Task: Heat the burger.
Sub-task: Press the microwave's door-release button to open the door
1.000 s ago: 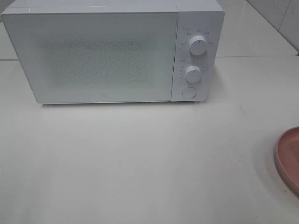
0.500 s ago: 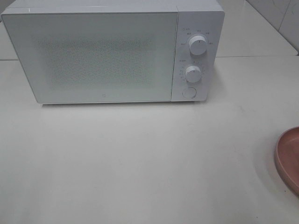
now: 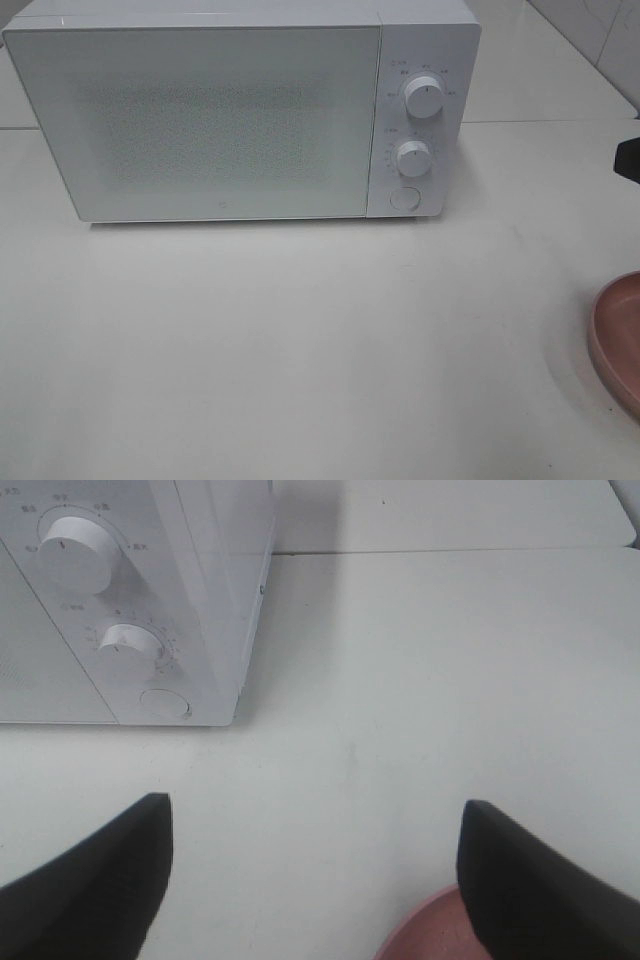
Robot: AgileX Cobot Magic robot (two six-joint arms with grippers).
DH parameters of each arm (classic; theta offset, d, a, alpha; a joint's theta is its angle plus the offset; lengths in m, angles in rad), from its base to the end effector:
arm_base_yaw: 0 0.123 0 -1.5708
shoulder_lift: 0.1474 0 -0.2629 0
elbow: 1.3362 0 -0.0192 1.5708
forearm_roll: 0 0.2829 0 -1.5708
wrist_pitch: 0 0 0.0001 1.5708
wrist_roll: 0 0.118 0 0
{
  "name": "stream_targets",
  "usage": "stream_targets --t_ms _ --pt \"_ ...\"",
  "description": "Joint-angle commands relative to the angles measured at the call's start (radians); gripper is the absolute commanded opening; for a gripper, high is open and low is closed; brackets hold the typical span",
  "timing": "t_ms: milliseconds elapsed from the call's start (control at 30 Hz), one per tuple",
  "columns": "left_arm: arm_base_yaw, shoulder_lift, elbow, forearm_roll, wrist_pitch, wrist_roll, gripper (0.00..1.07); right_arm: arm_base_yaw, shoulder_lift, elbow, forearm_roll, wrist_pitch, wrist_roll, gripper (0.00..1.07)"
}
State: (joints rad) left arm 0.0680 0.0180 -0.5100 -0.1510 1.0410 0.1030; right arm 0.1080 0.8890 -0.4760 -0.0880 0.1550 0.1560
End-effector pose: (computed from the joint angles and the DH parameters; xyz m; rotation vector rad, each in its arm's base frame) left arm 0.0728 -0.0104 0.2855 0.0399 2.0238 -0.0723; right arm 0.2436 0.0248 0.2223 -0.0315 2.0521 0.0962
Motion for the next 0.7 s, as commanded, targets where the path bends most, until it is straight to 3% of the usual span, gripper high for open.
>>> stream_targets --t_ms 33,700 --pt "0.001 0.001 0.006 -0.001 -0.002 0.000 0.98 -0.002 0.041 0.001 -0.026 -0.078 0.005 0.73" --pt "0.001 0.001 0.006 -0.001 -0.002 0.000 0.98 -0.002 0.398 0.001 -0.036 -0.612 -0.033 0.73"
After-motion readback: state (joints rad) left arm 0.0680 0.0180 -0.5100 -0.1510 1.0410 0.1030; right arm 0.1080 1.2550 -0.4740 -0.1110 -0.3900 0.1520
